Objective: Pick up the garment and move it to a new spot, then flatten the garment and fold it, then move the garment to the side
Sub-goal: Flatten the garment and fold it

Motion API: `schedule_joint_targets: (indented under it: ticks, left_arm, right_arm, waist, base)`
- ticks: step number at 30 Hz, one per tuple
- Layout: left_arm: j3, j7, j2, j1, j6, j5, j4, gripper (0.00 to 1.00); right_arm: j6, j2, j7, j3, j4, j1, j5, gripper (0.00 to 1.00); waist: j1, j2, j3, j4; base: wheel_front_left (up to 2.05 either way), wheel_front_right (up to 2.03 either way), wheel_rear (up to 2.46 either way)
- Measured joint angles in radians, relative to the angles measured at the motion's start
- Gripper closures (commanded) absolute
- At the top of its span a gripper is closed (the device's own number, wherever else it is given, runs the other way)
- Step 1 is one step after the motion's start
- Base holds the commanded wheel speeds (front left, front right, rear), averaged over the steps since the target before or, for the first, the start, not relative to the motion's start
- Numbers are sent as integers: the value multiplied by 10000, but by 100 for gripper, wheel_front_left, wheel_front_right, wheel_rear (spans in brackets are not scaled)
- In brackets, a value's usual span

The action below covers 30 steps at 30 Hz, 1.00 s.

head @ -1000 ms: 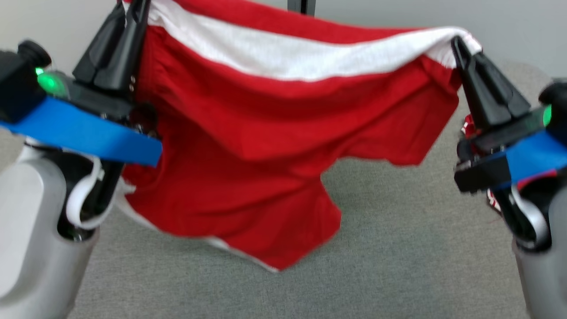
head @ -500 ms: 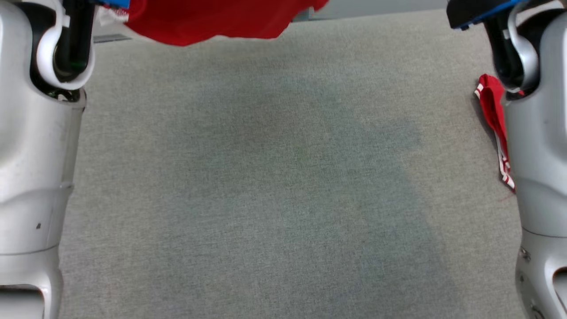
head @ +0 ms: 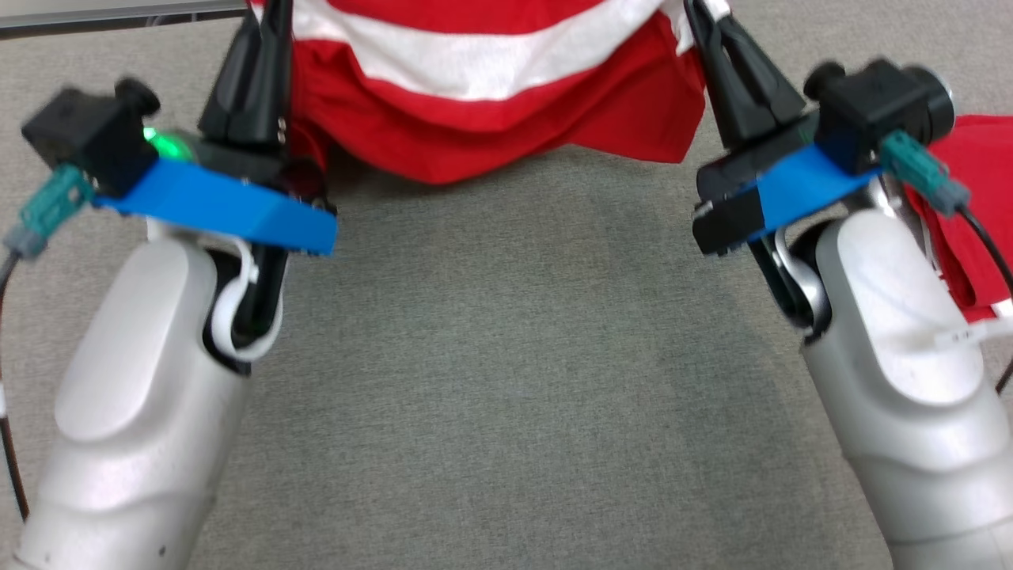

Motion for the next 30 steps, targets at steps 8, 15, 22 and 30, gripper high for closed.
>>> schedule_joint_targets:
  ticks: [8, 15, 22, 30]
  left_arm:
    - [477, -29, -151, 2610, -29, 493, -2142, 100]
    - [635, -31, -431, 4903, -29, 869, -3661, 100]
    - [941, -31, -593, 7377, -23, 957, -4961, 100]
    - [905, -33, -966, 8971, 35, 949, -5350, 100]
  right_arm:
    - [0, -211, 8, -554, -1743, 2597, 529, 100]
    - [0, -138, 566, -1239, -3607, 5020, 596, 100]
    - [0, 222, 1373, -1906, -5578, 7484, 629, 100]
    - [0, 566, 2150, -2426, -6763, 8824, 581, 100]
  waist:
    - [-1, 0, -529, 381]
    - [-3, 0, -1401, 620]
    - [-5, 0, -2381, 591]
    - [-5, 0, -2674, 751]
  base:
    - [0, 0, 0]
    - [0, 0, 0]
    - [0, 0, 0]
    - [0, 0, 0]
